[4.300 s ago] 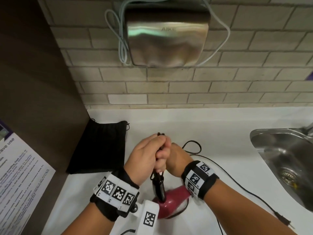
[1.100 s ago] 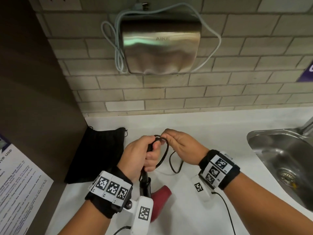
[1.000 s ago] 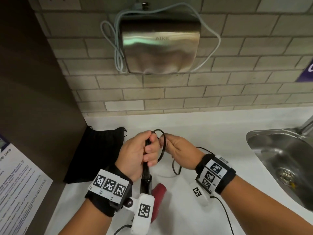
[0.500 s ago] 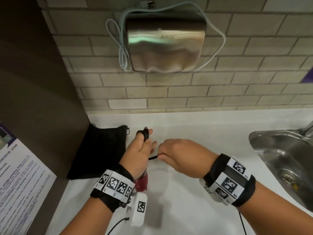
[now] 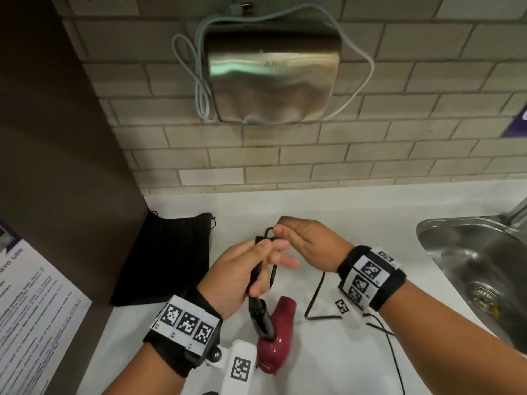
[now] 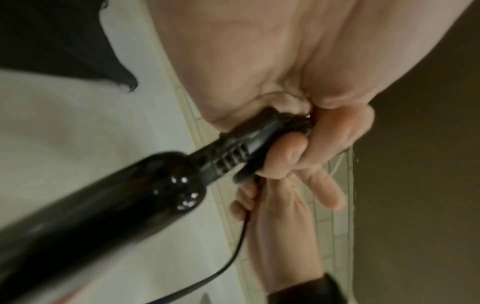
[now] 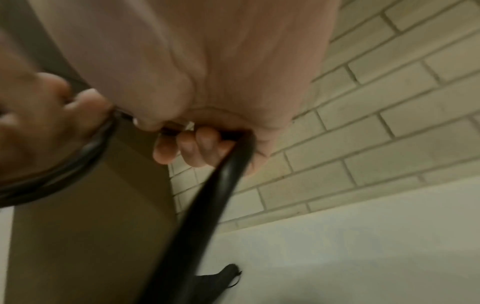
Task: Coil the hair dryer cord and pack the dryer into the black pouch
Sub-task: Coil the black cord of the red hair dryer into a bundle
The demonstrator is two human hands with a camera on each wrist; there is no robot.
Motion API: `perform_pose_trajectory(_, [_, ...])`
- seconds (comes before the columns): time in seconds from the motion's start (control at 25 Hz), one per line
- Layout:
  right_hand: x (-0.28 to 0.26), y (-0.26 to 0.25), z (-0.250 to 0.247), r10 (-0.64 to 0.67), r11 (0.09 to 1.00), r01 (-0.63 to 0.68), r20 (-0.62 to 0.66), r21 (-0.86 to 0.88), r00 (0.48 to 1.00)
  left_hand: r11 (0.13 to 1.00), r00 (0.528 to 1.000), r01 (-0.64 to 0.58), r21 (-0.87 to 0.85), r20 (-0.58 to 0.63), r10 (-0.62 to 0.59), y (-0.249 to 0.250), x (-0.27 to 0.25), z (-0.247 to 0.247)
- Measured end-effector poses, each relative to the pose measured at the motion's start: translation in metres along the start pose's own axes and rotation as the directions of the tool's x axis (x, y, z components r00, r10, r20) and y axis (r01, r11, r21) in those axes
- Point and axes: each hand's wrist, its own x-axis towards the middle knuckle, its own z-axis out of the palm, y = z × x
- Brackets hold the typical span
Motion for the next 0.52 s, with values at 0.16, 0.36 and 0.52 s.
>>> perform_pose_trajectory(0.16, [-0.013,-0.002,0.030,0.079,0.995,-0.072,0.112,-0.063,0.991,0.960,0.995,-0.040,-0.277,-0.103,0.012,0.004,0.005,0.001])
perform_pose_trajectory(0.36, [-0.023,-0.022,0.046,0.126,0.985,-0.085,0.285,-0.152,0.950,0.955,0.967,-0.135,-0.265,-0.244,0.069,-0.006,0.013,0.006])
perform_pose_trajectory(0.52, [-0.024,-0.027,0.032,0.115,0.943,0.023,0.393,-0.331,0.912,0.883,0.981,-0.020,0.469,-0.163,0.109,-0.020,0.016,-0.003])
